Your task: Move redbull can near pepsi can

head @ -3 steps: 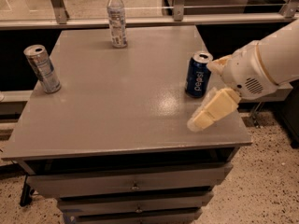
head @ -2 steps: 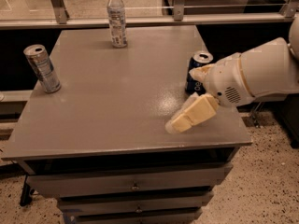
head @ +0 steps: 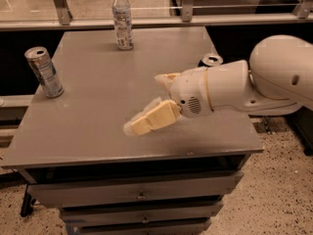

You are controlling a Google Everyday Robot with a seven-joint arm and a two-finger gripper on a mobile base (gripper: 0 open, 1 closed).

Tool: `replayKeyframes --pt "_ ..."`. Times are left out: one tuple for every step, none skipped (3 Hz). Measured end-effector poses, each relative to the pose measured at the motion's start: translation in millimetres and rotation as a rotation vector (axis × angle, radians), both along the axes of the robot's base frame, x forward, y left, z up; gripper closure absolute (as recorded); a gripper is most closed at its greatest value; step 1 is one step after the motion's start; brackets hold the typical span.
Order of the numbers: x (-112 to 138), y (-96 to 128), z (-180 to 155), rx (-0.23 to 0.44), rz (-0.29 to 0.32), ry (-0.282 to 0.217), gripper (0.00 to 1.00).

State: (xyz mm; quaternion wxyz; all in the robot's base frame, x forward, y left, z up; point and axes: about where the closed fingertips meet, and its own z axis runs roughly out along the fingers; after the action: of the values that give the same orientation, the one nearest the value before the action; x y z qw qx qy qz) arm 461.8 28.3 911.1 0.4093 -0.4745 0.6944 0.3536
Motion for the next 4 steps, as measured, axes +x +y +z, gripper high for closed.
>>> replayKeyframes --pt "10.6 48.2 22.1 0.104 0.039 -0.033 0.0" --pt "10.5 48.2 22.1 0.104 0.039 -0.033 0.0" --pt "19.6 69.9 13.1 0.135 0.058 -0.057 0.0" --pt "38.4 109.7 -4.8 0.199 0.084 -0.097 0.0"
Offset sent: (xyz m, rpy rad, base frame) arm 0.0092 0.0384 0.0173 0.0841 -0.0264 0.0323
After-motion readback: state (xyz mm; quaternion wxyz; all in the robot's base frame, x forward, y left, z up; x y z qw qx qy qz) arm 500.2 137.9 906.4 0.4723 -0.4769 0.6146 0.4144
